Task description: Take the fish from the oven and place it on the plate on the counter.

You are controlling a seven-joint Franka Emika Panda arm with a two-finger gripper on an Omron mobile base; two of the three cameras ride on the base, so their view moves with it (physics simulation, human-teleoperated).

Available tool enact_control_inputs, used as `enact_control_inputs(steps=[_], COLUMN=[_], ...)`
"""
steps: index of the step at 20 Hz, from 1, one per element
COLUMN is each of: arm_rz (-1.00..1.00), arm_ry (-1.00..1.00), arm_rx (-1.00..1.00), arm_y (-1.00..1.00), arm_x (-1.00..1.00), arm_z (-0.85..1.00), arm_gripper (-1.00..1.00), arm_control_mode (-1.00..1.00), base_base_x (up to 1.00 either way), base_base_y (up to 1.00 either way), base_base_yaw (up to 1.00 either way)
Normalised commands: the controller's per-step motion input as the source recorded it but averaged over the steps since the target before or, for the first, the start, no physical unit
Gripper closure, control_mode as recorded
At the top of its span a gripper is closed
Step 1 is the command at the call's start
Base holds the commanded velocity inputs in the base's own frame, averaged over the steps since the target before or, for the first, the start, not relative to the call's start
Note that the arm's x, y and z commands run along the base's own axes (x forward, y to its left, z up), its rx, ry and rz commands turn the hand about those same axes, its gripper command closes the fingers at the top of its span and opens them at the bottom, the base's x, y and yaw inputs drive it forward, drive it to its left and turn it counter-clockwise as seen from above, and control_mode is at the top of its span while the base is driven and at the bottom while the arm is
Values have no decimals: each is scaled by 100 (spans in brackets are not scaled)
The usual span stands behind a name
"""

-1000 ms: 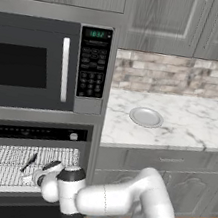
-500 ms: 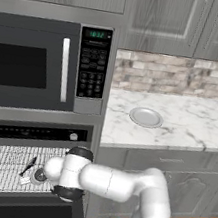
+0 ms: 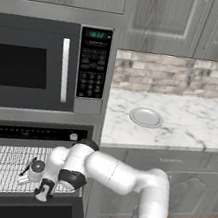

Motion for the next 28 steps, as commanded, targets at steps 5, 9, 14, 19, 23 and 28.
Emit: enact_control_inputs(steps=[5, 9, 14, 19, 23, 28], arm_rz=[0, 0, 1, 1, 2, 2], arm_ry=[7, 8, 14, 16, 27, 46], arm_rx=[-11, -12, -7, -6, -2, 0], arm_y=[0, 0, 0, 0, -1, -16], arm_x=[-100, -100, -100, -100, -100, -100], arm_z=[-100, -100, -99, -98, -82, -46], arm_gripper=[100, 100, 100, 100, 100, 100], arm_control_mode=[-100, -100, -100, -100, -100, -100], base_base_x=[0, 0, 0, 0, 0, 0], base_base_y=[0, 0, 0, 0, 0, 0], base_base_yaw=[0, 0, 0, 0, 0, 0])
